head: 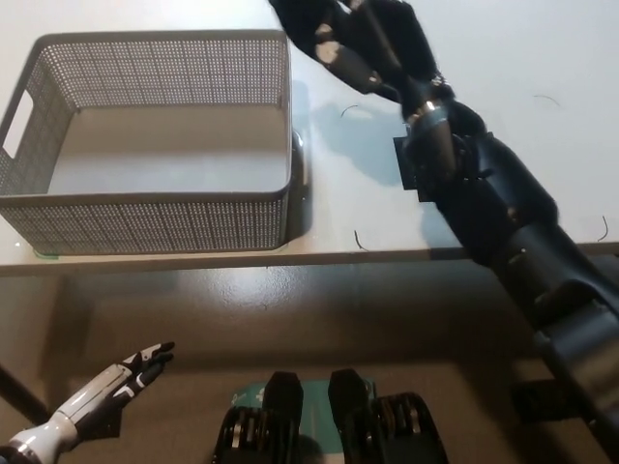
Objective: Use the right hand to pick up the pencil case on the right hand side and put it into a grey container on the left side
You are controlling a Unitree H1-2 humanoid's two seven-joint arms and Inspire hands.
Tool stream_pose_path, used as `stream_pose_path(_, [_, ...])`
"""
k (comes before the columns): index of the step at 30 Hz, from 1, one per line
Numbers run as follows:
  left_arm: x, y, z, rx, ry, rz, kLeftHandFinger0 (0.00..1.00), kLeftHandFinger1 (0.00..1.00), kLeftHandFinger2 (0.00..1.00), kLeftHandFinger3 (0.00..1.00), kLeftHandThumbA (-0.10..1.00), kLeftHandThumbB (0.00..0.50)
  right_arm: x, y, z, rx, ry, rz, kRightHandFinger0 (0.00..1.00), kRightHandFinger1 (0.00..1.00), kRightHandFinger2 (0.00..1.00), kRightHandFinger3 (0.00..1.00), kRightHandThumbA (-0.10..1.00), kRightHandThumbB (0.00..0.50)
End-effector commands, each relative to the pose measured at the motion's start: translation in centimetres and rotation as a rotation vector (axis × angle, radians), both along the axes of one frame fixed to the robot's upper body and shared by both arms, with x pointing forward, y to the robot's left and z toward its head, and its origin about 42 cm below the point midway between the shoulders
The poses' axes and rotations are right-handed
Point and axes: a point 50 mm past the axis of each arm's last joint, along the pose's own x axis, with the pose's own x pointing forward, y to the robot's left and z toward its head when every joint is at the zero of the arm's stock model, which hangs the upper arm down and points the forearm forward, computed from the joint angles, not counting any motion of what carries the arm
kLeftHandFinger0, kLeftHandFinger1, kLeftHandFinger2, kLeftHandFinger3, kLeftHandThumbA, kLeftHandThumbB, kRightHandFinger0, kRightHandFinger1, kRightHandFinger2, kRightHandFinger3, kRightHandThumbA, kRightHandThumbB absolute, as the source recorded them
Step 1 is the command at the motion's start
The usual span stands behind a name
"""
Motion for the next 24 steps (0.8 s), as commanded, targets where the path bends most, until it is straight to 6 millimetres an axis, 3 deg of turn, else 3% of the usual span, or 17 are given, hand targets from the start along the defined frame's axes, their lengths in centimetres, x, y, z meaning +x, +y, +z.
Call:
stream_pose_path(1, [0.0, 0.2, 0.2, 0.02, -0.004, -0.011, 1.0, 1.0, 1.0, 1.0, 1.0, 0.35, -1.5, 5.2, 5.6, 0.001, -0.1, 0.121, 0.0, 0.33, 0.73, 0.71, -0.1, 0.166])
stream_pose_path(2, [-0.1, 0.1, 0.0, 0.021, -0.003, -0.012, 1.0, 1.0, 1.0, 1.0, 1.0, 0.347, -2.0, 6.4, 5.9, 0.01, -0.102, 0.147, 0.0, 0.27, 0.69, 0.62, -0.1, 0.179])
stream_pose_path(4, [-0.2, -0.1, -0.2, 0.021, 0.003, -0.012, 1.0, 1.0, 1.0, 1.0, 1.0, 0.357, -2.8, 9.1, 6.3, 0.006, -0.086, 0.185, 0.0, 0.22, 0.65, 0.58, -0.1, 0.14])
stream_pose_path(6, [-0.3, -0.5, -0.4, 0.018, 0.01, -0.013, 1.0, 1.0, 1.0, 1.0, 1.0, 0.362, -3.4, 11.3, 6.1, -0.009, -0.089, 0.188, 0.0, 0.26, 0.72, 0.67, -0.1, 0.153])
stream_pose_path(9, [-0.3, -0.8, -0.7, 0.028, 0.017, -0.026, 1.0, 1.0, 1.0, 1.0, 1.0, 0.347, -3.9, 13.7, 5.8, -0.03, -0.058, 0.196, 0.0, 0.29, 0.77, 0.72, -0.1, 0.165])
stream_pose_path(11, [-0.2, -1.0, -0.7, 0.029, 0.018, -0.035, 1.0, 1.0, 1.0, 1.0, 1.0, 0.343, -4.1, 14.4, 5.4, -0.02, -0.057, 0.21, 0.0, 0.24, 0.74, 0.69, -0.1, 0.16])
stream_pose_path(12, [-0.1, -1.2, -0.7, 0.03, 0.018, -0.041, 1.0, 1.0, 1.0, 1.0, 1.0, 0.327, -4.1, 15.1, 5.3, -0.027, -0.038, 0.211, 0.0, 0.23, 0.74, 0.69, -0.1, 0.134])
stream_pose_path(14, [0.0, -1.4, -0.5, 0.034, 0.02, -0.056, 1.0, 1.0, 1.0, 1.0, 1.0, 0.302, -4.4, 16.2, 5.2, -0.045, -0.032, 0.209, 0.0, 0.26, 0.74, 0.69, -0.1, 0.159])
stream_pose_path(17, [0.4, -1.7, -0.4, 0.034, 0.016, -0.068, 1.0, 1.0, 1.0, 1.0, 1.0, 0.269, -4.5, 16.9, 4.9, -0.048, 0.001, 0.209, 0.0, 0.29, 0.78, 0.74, -0.1, 0.149])
stream_pose_path(21, [0.6, -2.0, -0.2, 0.062, 0.02, -0.082, 1.0, 1.0, 1.0, 1.0, 1.0, 0.285, -4.4, 17.1, 4.3, -0.079, 0.02, 0.186, 0.0, 0.3, 0.8, 0.76, -0.1, 0.165])
stream_pose_path(22, [0.7, -2.1, -0.1, 0.064, 0.023, -0.086, 1.0, 1.0, 1.0, 1.0, 1.0, 0.291, -4.3, 16.9, 4.1, -0.063, 0.029, 0.183, 0.0, 0.27, 0.74, 0.74, -0.1, 0.187])
stream_pose_path(23, [0.8, -2.2, 0.0, 0.071, 0.022, -0.091, 1.0, 1.0, 1.0, 1.0, 1.0, 0.292, -4.2, 16.7, 4.0, -0.048, 0.042, 0.17, 0.02, 0.31, 0.81, 0.85, -0.08, 0.224])
stream_pose_path(24, [0.9, -2.3, 0.1, 0.08, 0.018, -0.097, 1.0, 1.0, 1.0, 1.0, 1.0, 0.299, -3.8, 16.5, 3.8, -0.096, 0.099, 0.154, 0.43, 0.81, 1.0, 1.0, 0.49, 0.26])
